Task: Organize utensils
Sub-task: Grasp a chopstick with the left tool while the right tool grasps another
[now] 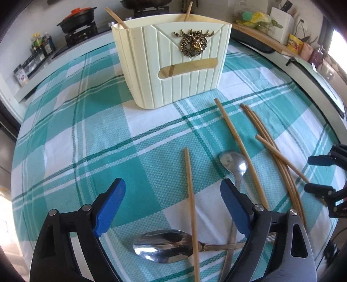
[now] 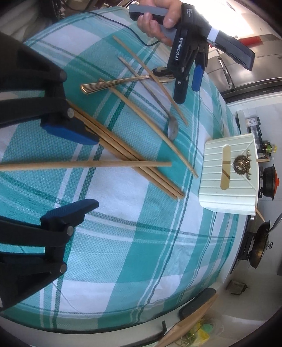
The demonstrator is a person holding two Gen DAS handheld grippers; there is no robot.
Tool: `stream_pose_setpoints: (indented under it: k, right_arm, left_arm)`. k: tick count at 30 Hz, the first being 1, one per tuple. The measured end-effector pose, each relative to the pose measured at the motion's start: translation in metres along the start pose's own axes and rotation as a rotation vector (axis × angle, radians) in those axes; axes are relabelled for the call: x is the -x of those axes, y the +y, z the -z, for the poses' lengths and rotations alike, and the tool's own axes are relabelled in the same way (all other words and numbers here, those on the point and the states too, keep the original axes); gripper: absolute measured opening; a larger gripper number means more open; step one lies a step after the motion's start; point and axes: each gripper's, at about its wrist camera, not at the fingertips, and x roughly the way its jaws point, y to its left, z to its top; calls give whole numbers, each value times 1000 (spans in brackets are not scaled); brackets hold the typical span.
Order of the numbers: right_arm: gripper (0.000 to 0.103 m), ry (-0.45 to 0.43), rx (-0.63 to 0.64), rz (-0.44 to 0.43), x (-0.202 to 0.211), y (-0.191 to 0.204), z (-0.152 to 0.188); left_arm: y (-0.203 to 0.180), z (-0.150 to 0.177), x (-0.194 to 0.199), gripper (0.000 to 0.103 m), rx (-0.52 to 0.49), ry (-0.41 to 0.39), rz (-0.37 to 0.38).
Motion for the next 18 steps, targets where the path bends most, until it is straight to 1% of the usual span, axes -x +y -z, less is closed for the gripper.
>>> stream_pose_setpoints:
  k: [1,2,4,6,7,10,12,15,18]
  right_arm:
    - [48,8,8,0,-2,0,-1]
    - [43,21,16,-5,-5,1,-2]
    - [39,46,29,-8,-11,1,-4]
    - [39,53,56,-6,-14,3,-9]
    - [39,60,67,-5,-16,4,-12]
    - [38,85,96,-8,-23,5,-24]
    - [35,101,110,-12,-28,5,-34]
    - [33,124,130,-10,-36,4,-50]
    - [32,150,137,-16,-45,2,-64]
  left_arm:
    - [0,0,-3,84,-4,10,-5]
    - [0,0,-5,82,-9,19,-7]
    - [0,1,-10,77,-19,41,-11]
    - [-2,2,-13,74,-34,61,-14]
    - [-3,3,-16,71,-44,73,-12]
    - [-6,1,-20,64,-61,96,6]
    - [-5,-2,-21,62,-56,113,23]
    - [-3,-7,-24,62,-47,137,43]
    - [-3,-10,-26,62,-54,152,45]
